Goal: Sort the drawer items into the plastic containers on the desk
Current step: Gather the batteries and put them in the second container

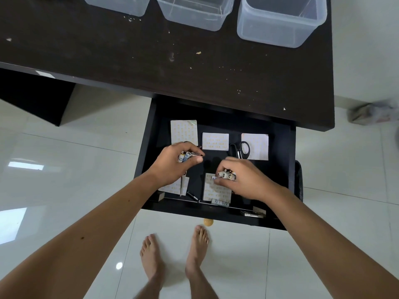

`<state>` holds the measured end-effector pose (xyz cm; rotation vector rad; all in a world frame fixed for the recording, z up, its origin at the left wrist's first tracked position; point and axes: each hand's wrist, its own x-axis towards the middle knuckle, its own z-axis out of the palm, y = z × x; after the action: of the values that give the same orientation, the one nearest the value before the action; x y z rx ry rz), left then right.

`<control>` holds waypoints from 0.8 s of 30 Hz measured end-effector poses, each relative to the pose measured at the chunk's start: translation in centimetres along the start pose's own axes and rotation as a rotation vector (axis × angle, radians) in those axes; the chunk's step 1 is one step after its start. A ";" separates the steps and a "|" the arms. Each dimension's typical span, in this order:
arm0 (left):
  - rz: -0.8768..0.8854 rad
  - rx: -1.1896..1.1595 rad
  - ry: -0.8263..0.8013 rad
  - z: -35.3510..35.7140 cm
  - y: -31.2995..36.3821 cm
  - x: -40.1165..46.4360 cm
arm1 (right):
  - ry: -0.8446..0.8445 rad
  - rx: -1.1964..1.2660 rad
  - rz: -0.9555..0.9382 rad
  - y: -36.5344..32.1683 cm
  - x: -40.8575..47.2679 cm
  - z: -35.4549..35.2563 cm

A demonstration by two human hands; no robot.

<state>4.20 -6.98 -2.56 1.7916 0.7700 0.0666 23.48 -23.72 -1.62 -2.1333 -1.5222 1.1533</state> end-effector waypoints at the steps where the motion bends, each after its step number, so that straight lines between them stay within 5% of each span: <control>1: -0.009 -0.023 0.010 0.0 0.1 -0.1 | 0.013 0.059 0.032 0.0 -0.3 -0.4; 24: -0.117 -0.027 0.058 0.1 0.8 -0.5 | -0.412 -0.066 0.170 -0.9 -0.6 0.3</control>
<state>4.21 -7.47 -1.77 1.7217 0.9099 0.0515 22.54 -23.96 -0.98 -2.2002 -1.5769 1.7100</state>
